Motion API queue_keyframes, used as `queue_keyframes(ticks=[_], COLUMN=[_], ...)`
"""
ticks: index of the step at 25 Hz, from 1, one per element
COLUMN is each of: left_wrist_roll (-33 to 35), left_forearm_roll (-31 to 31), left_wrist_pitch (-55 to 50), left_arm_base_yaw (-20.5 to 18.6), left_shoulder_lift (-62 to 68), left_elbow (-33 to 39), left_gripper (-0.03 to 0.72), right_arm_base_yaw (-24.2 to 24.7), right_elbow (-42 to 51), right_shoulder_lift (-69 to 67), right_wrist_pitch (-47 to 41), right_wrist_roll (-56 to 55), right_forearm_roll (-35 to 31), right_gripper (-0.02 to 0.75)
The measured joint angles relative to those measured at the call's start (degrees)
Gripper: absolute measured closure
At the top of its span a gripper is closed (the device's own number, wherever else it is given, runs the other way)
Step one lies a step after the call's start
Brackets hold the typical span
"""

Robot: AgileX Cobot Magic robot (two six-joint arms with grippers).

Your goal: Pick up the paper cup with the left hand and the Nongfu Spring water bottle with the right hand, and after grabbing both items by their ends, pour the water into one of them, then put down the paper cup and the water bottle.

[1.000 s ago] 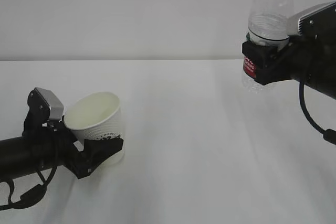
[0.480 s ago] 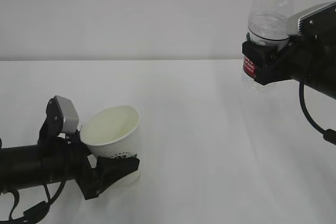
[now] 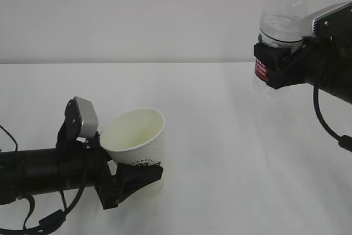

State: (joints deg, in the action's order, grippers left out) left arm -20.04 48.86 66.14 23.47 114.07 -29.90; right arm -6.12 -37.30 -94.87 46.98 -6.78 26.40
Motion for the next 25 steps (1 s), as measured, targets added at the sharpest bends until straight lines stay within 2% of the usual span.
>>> queue_keyframes(ticks=[12,25], left_wrist_roll=[-2.6,-2.7], left_forearm_roll=[0.4,0.4], left_wrist_pitch=[0.0,-0.1], left_arm_base_yaw=[6.6,10.4], left_shoulder_lift=[0.0,0.0], left_elbow=[-2.8,-3.0], left_gripper=[0.112,0.114], right_arm_base_yaw=[0.0,0.0], right_elbow=[0.1,0.3], right_shoulder_lift=[3.6,11.7], right_wrist_pitch=[-7.1,-16.2], right_wrist_roll=[-2.4,-7.0], right_forearm_roll=[0.4,2.6], right_gripper=[0.311,0.311])
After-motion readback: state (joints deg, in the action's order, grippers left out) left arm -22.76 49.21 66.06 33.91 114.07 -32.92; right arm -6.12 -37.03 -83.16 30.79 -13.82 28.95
